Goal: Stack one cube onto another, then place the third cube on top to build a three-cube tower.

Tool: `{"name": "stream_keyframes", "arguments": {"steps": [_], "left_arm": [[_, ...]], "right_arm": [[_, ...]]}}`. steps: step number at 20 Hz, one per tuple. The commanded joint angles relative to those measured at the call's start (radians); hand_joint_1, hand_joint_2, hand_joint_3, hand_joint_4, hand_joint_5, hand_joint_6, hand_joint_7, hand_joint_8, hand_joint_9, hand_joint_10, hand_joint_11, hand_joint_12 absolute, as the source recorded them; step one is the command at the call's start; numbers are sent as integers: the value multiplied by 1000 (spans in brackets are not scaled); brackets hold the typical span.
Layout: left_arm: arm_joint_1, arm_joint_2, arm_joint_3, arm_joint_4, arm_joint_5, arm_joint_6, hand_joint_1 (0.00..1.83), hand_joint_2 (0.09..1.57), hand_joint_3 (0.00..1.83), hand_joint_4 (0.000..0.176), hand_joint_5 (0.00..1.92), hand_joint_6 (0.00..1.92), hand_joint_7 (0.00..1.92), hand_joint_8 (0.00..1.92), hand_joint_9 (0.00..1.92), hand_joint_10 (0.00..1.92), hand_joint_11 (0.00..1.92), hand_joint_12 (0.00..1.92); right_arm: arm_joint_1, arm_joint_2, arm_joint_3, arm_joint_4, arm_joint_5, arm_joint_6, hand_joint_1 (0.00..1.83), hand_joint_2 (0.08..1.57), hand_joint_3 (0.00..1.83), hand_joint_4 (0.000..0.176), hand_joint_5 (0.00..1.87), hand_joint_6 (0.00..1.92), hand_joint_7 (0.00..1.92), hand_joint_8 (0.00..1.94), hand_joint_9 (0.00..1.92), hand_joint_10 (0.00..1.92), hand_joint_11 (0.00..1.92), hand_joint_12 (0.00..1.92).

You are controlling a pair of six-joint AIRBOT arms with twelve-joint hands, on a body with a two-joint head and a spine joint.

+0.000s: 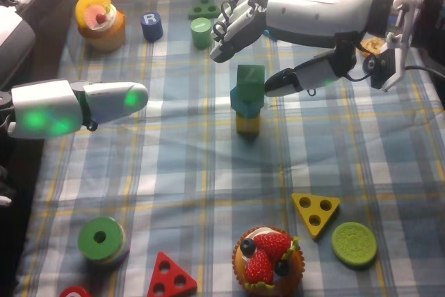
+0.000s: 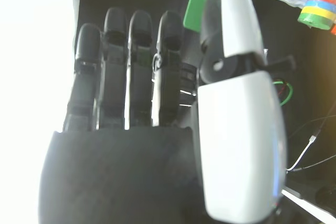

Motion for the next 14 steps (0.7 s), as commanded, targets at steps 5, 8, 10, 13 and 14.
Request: {"name": "stream_keyframes", "arguments": {"steps": [5, 8, 10, 13, 14], "left_arm": [[16, 0, 94, 125, -204, -420, 713, 739, 0, 176, 0, 0, 37, 3, 0, 0, 0, 57], [48, 7, 136, 195, -348, -670, 690, 706, 0, 176, 0, 0, 0, 0, 34, 11, 0, 0], [93, 12, 124, 219, -459, -743, 641, 694, 0, 176, 0, 0, 49, 4, 97, 13, 18, 10], [148, 11, 113, 232, -577, -814, 520, 826, 6, 176, 27, 2, 148, 4, 207, 10, 192, 123], [161, 8, 112, 235, -603, -835, 491, 868, 16, 164, 41, 5, 179, 10, 226, 11, 217, 140]], "right_arm": [[-11, 115, -57, 171, 247, -9, 776, 935, 1, 66, 64, 3, 59, 6, 48, 9, 0, 88], [-116, 246, -152, 366, 417, -130, 619, 919, 0, 77, 5, 0, 58, 12, 8, 2, 0, 0], [-218, 335, -231, 503, 586, -209, 690, 933, 3, 66, 0, 0, 35, 3, 2, 0, 0, 0], [-374, 404, -324, 664, 830, -307, 687, 915, 1, 47, 85, 4, 215, 9, 189, 22, 83, 53], [-417, 408, -339, 693, 899, -314, 688, 947, 13, 35, 104, 6, 224, 4, 212, 23, 79, 56]]}}
